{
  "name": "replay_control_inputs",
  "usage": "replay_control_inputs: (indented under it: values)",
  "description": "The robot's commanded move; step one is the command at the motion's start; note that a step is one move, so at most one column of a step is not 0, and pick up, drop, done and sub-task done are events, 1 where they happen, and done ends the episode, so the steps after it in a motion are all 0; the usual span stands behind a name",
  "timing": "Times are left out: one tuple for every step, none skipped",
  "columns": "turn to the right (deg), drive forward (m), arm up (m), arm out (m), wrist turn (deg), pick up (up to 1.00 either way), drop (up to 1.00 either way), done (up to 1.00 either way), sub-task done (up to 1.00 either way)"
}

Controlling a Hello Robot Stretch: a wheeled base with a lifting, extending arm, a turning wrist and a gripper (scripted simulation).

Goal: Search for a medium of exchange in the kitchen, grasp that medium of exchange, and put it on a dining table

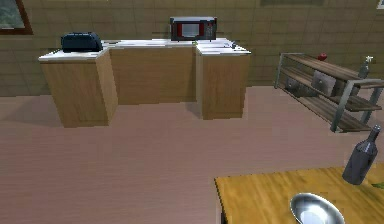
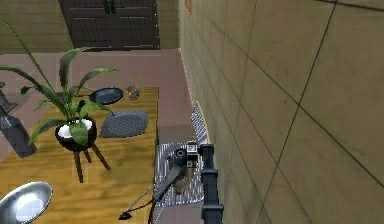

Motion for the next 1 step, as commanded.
replay_control_inputs:
  values:
    - [0.0, 0.00, 0.00, 0.00, 45.0, 0.00, 0.00, 0.00, 0.00]
